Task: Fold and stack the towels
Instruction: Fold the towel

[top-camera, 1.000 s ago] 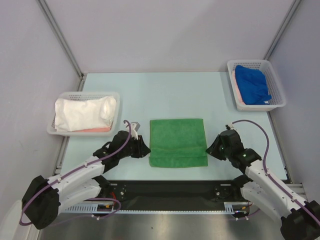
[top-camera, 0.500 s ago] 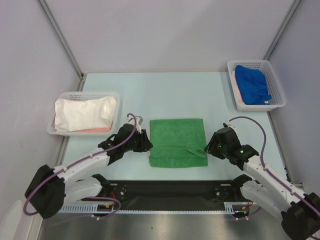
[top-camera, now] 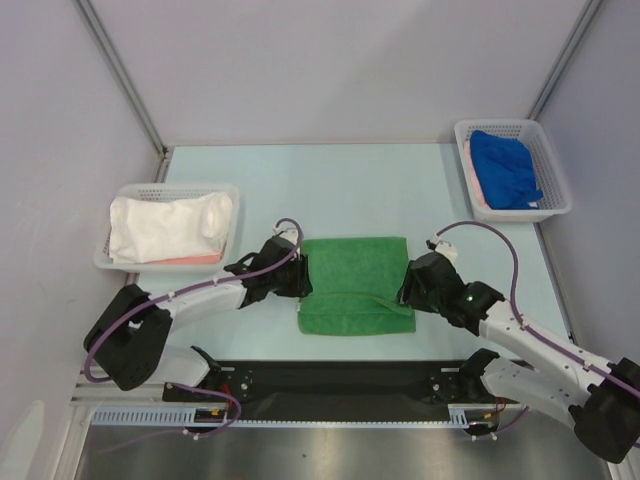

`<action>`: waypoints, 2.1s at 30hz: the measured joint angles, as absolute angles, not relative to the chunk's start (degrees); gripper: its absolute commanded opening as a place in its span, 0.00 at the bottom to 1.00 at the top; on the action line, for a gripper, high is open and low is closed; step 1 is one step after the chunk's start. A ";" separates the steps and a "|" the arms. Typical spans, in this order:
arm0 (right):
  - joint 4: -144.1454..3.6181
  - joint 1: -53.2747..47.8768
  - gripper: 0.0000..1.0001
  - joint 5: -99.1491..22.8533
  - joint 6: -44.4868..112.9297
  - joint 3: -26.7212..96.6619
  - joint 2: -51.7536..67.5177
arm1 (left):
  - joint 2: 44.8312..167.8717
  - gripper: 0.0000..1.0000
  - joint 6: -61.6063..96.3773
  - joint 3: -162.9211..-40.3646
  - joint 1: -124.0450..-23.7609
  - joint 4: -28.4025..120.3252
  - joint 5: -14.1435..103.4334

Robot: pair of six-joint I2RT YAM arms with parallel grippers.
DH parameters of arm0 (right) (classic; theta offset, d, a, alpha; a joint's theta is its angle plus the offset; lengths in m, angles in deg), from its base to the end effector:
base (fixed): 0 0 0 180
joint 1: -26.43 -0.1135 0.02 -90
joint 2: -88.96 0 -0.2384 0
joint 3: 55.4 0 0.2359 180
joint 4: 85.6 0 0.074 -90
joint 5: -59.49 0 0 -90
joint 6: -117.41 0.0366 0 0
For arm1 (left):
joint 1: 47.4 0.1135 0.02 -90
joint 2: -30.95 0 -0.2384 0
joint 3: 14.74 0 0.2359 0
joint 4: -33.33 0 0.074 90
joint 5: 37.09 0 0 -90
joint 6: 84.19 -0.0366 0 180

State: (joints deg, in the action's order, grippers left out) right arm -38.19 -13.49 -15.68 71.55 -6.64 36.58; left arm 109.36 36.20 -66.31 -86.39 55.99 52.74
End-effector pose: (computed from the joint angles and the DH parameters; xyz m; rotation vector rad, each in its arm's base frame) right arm 0.1431 0.1075 0.2024 0.2028 2.4427 0.3433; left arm 0.1977 -0.1602 0.1564 0.1896 2.5035 -0.5302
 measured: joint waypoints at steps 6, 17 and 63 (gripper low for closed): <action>-38.22 -13.58 0.50 -14.85 71.57 -7.74 35.05 | 109.79 0.45 35.54 -66.34 -87.83 56.18 52.72; -37.89 -14.81 0.42 -14.96 72.62 -9.57 36.39 | 110.69 0.30 34.82 -66.31 -88.66 56.32 50.99; -31.29 -20.40 0.36 -12.38 78.48 -7.04 35.91 | 111.50 0.15 32.70 -66.44 -89.71 57.50 49.57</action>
State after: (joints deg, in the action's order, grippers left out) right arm -31.29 -20.40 -12.38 78.48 -7.04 35.91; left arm 111.50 32.70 -66.44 -89.71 57.50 49.57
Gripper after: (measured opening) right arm 0.398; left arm 0.169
